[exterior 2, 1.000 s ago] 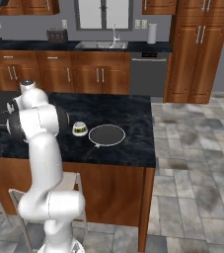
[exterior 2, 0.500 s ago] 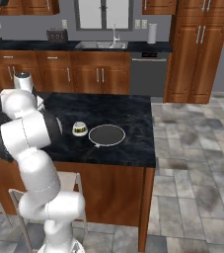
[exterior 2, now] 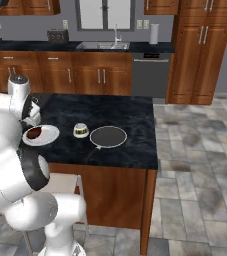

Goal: Pick up the pan with the steak in it and place it on the dining table. Then place the steak on the plate.

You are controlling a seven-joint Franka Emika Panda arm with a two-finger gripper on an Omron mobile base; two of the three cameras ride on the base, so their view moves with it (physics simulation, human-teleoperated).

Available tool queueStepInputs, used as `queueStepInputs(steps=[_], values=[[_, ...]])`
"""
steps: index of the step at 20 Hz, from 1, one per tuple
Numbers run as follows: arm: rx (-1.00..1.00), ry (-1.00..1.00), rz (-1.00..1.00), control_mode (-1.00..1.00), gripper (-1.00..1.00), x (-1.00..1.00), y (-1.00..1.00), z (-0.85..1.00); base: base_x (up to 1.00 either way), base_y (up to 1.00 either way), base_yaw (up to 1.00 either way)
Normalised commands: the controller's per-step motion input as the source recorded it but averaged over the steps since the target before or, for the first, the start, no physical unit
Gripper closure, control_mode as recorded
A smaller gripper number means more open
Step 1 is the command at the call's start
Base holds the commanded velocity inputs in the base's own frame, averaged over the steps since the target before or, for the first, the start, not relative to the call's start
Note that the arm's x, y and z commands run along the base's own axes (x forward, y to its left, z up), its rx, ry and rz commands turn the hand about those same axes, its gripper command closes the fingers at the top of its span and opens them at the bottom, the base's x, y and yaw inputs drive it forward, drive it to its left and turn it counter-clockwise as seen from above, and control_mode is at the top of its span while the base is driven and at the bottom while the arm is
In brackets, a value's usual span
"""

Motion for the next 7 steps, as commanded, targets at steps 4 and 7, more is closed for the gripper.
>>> queueStepInputs(steps=[4,7], values=[[0.03,0.0,0.0,-1.0,-1.0,-1.0,-0.28,0.28,0.0,0.0,0.0],[0.01,0.0,0.02,-1.0,-1.0,-1.0,-0.25,0.15,0.0,0.0,0.0]])
